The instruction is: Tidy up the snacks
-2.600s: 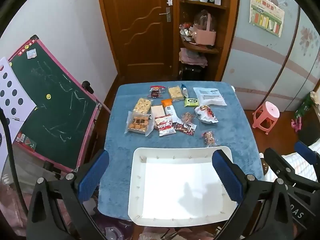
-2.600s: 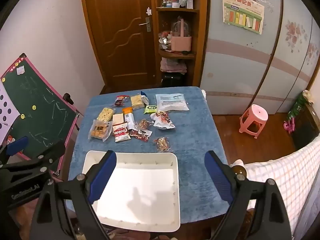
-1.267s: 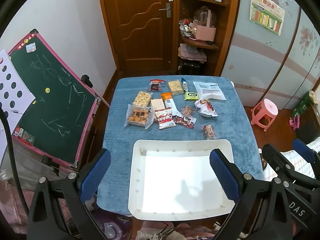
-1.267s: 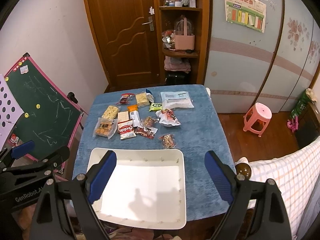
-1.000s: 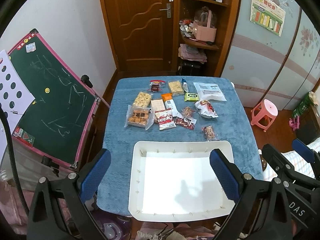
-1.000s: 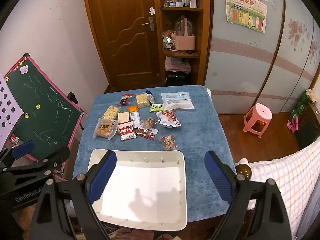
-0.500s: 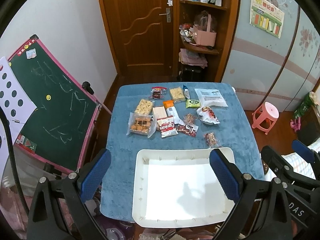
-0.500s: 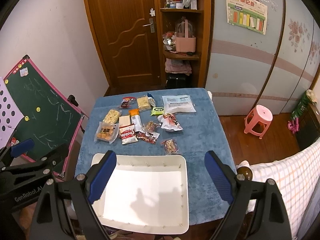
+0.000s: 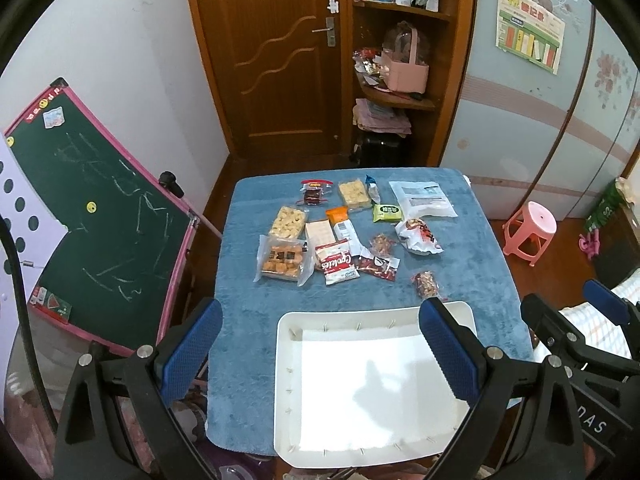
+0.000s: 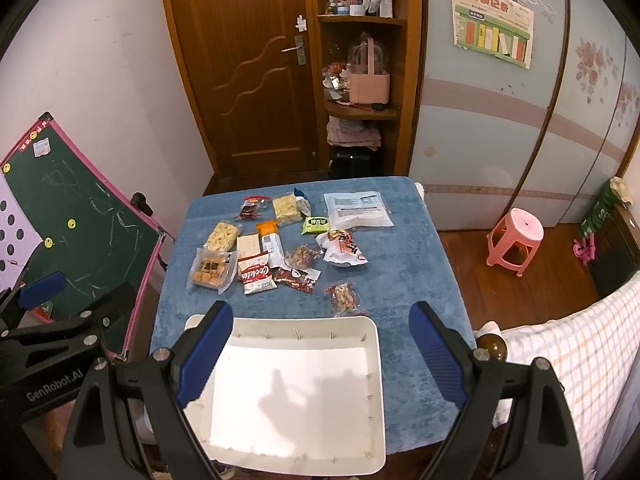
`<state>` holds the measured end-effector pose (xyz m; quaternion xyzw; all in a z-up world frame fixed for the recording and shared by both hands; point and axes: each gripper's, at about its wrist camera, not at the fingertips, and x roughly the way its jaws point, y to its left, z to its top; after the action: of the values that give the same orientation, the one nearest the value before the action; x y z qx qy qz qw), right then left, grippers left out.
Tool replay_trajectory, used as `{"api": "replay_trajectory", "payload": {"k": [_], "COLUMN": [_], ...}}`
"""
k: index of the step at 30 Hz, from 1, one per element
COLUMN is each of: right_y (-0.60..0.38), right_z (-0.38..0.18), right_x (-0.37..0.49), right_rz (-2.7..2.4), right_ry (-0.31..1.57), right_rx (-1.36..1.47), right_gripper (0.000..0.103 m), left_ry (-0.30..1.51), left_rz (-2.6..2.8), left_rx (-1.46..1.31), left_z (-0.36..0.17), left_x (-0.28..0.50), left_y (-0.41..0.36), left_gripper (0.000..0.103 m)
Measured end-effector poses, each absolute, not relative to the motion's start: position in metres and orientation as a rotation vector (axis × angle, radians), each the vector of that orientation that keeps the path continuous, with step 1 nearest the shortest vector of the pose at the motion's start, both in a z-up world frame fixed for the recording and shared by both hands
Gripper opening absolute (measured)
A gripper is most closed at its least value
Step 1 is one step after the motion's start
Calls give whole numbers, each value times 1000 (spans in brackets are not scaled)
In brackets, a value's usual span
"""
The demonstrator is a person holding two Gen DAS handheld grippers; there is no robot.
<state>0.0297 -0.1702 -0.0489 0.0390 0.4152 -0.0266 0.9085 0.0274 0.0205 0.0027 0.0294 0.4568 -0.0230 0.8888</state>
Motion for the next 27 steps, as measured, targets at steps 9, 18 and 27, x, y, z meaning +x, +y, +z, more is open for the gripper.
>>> {"api": "replay_trajectory", "payload": {"k": [9, 18, 27], "right_y": [-159, -147, -164], "right_z": [-56, -79, -107], "right_x": [49, 78, 105], "right_rz": [-84, -149, -221], "right_ry": [875, 933, 1009], "right_rx": [81, 92, 78], "right_gripper": [91, 91, 90], "left_ry": [977, 970, 1070], "left_rz": [-92, -166, -142], "left_rx": [83, 85, 43], "left_z": [-12, -38, -88], "left_x": [51, 83, 138], "left_y": [29, 48, 82], "left_gripper": [98, 99, 99]}}
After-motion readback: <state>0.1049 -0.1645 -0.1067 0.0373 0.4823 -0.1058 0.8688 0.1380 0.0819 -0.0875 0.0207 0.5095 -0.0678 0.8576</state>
